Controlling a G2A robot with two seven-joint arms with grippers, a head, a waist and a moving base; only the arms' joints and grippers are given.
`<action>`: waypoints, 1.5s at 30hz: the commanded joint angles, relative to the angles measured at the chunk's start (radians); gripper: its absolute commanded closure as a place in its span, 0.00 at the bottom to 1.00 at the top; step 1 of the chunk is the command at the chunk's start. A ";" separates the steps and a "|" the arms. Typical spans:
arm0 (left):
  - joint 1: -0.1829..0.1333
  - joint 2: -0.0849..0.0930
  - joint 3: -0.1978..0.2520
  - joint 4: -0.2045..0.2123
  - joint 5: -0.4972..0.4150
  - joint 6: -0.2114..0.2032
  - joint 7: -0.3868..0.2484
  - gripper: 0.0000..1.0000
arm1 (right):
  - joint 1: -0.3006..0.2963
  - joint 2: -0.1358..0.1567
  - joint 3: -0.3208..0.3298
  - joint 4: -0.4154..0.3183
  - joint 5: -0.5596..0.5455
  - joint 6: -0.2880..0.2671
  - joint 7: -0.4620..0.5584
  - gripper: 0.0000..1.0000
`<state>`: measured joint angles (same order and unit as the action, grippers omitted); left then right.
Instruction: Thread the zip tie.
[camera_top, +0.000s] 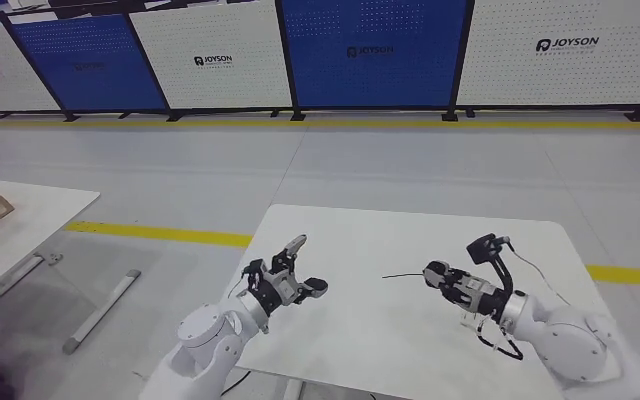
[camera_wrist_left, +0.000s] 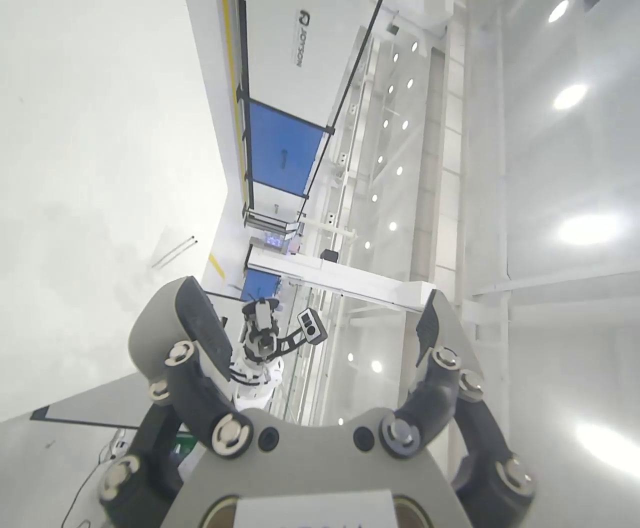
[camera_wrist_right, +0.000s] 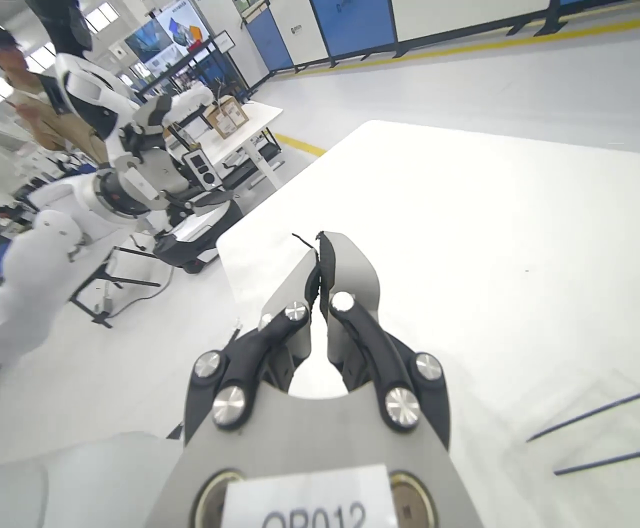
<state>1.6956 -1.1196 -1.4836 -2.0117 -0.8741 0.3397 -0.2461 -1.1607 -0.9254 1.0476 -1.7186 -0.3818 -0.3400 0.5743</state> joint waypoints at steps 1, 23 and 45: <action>-0.005 0.017 0.032 -0.008 -0.031 0.000 0.013 0.00 | 0.009 -0.001 -0.028 0.001 -0.059 0.000 -0.017 1.00; -0.108 0.088 0.248 0.003 0.117 0.000 0.111 0.00 | 0.076 -0.006 -0.185 -0.007 -0.225 0.000 -0.096 1.00; -0.204 0.064 0.383 0.083 0.027 0.000 0.264 0.00 | 0.124 0.004 -0.278 -0.044 -0.448 0.000 -0.176 1.00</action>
<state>1.4999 -1.0563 -1.1121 -1.9391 -0.8282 0.3402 0.0136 -1.0379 -0.9234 0.7753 -1.7507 -0.8122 -0.3399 0.4032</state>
